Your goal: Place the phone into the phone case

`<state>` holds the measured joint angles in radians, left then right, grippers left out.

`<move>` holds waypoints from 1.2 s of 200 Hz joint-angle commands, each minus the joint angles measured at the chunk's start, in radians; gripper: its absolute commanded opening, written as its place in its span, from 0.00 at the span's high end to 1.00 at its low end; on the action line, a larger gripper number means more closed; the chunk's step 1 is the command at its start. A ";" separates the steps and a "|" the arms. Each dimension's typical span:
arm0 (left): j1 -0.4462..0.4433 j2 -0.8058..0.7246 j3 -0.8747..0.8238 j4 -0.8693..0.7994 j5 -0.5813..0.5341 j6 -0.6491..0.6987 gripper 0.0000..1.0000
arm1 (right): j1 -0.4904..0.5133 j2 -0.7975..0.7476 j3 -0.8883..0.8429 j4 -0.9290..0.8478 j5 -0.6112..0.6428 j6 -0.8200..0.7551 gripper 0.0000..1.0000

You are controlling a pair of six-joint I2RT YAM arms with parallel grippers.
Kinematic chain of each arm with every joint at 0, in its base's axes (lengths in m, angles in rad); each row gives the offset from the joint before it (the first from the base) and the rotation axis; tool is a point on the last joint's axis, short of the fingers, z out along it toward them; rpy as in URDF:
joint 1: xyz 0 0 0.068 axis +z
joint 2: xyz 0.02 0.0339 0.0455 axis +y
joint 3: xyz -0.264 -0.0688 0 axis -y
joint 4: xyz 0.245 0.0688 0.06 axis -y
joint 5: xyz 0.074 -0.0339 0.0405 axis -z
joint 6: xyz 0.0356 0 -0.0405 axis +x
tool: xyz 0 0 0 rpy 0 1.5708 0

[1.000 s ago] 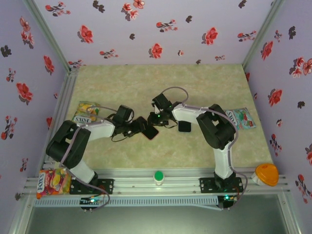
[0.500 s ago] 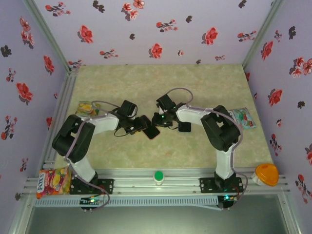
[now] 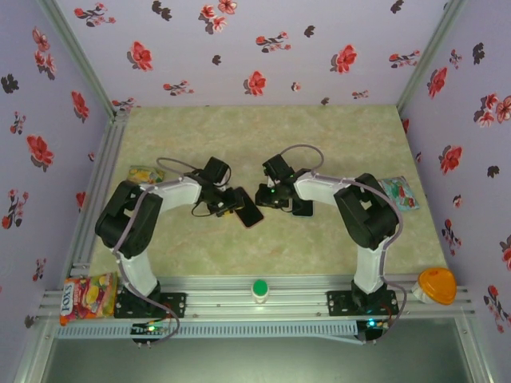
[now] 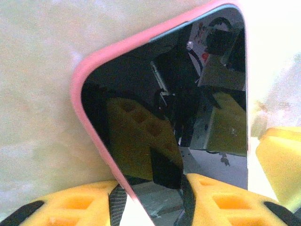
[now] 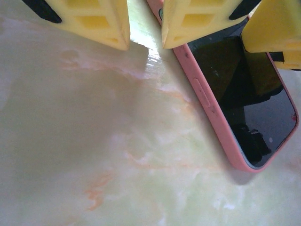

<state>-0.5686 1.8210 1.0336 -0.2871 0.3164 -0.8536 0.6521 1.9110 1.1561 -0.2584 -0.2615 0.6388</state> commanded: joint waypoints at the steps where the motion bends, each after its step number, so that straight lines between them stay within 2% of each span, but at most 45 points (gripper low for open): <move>1: -0.059 0.126 0.083 0.461 -0.005 0.055 0.58 | -0.009 -0.034 -0.017 -0.004 0.021 0.015 0.74; 157: -0.086 0.236 0.275 0.391 0.031 0.091 0.58 | -0.014 -0.084 -0.066 0.008 0.039 0.039 0.69; 240: -0.090 0.221 0.258 0.385 0.020 0.099 0.58 | -0.019 -0.094 -0.080 0.014 0.050 0.042 0.67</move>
<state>-0.6273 2.0235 1.2732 -0.1444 0.3302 -0.7845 0.6250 1.8336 1.0779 -0.2665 -0.1905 0.6659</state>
